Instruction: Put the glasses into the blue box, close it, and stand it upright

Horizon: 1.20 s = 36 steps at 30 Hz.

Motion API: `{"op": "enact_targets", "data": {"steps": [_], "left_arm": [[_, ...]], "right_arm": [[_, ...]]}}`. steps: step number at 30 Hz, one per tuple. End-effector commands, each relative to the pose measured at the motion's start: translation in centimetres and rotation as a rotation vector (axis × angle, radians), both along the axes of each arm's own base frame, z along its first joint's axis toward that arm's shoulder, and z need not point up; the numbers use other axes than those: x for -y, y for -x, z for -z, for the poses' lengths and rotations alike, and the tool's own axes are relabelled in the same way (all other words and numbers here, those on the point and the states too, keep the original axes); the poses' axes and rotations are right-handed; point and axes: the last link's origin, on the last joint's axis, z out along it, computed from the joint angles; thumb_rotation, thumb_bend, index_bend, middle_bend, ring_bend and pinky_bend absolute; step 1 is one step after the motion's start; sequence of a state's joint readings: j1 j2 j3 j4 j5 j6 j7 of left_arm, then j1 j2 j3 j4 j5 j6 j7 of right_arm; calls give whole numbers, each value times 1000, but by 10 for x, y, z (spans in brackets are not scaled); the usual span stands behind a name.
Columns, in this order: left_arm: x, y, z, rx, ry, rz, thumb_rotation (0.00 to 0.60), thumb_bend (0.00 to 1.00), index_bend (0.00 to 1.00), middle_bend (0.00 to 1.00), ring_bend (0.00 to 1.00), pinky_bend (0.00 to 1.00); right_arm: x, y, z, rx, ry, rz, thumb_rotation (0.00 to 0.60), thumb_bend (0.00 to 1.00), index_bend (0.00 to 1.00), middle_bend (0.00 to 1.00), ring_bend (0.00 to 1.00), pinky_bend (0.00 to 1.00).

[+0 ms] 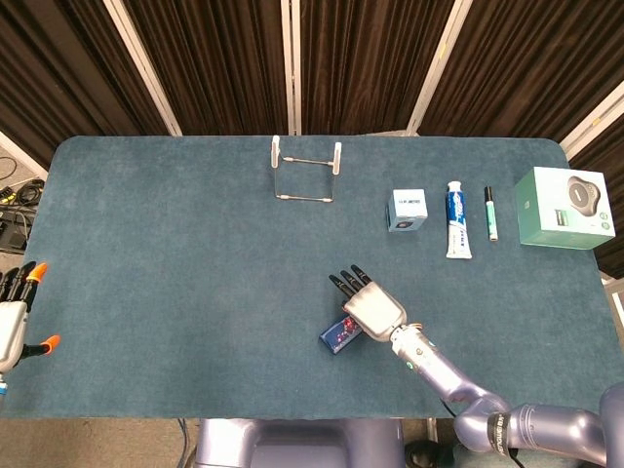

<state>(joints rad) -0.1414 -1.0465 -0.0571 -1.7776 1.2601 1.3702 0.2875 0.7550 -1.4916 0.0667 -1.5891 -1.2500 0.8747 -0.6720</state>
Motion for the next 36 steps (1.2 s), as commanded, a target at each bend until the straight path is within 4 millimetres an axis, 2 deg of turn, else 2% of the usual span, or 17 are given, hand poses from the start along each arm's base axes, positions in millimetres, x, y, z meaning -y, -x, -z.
{"op": "enact_targets", "data": {"steps": [1,2,4,6,9,13,18,24,27,30,36], "left_arm": [[0,0,0,-2,1,1,600,0,0,0,0,0],[0,0,1,-2,1,1,600,0,0,0,0,0],[0,0,1,-4,1,1,600,0,0,0,0,0],[0,0,2,-5,4,0,600,0,0,0,0,0],[0,0,3,-9,7,0,600,0,0,0,0,0],[-1,0,3,-8,6,-2,600,0,0,0,0,0],[-1,1,3,-7,6,-4,600,0,0,0,0,0],[0,-1,3,-8,5,3,600,0,0,0,0,0],[1,-2,3,-8,3,5,600,0,0,0,0,0],[1,-2,3,-9,6,6,600,0,0,0,0,0],[0,0,4,-12,7,0,600,0,0,0,0,0]], "right_arm": [[1,-1,1,10,5,5,600,406,475,6,0,0],[1,-2,2,14,8,6,600,364,431,9,0,0],[3,-3,2,35,43,5,600,196,300,15,0,0],[5,-5,3,61,87,1,600,79,223,10,0,0],[7,-8,5,103,130,8,600,4,151,1,0,0],[7,-13,4,168,148,20,600,0,113,0,0,0],[3,-22,-9,225,108,18,600,0,69,0,0,0],[1,-16,-24,106,-25,26,600,0,29,0,0,0],[1,-12,-22,76,-55,38,600,0,30,0,0,0],[-1,1,-10,-8,-121,31,600,1,39,0,0,0],[-2,6,4,-30,-136,-6,600,23,87,3,0,0]]}}
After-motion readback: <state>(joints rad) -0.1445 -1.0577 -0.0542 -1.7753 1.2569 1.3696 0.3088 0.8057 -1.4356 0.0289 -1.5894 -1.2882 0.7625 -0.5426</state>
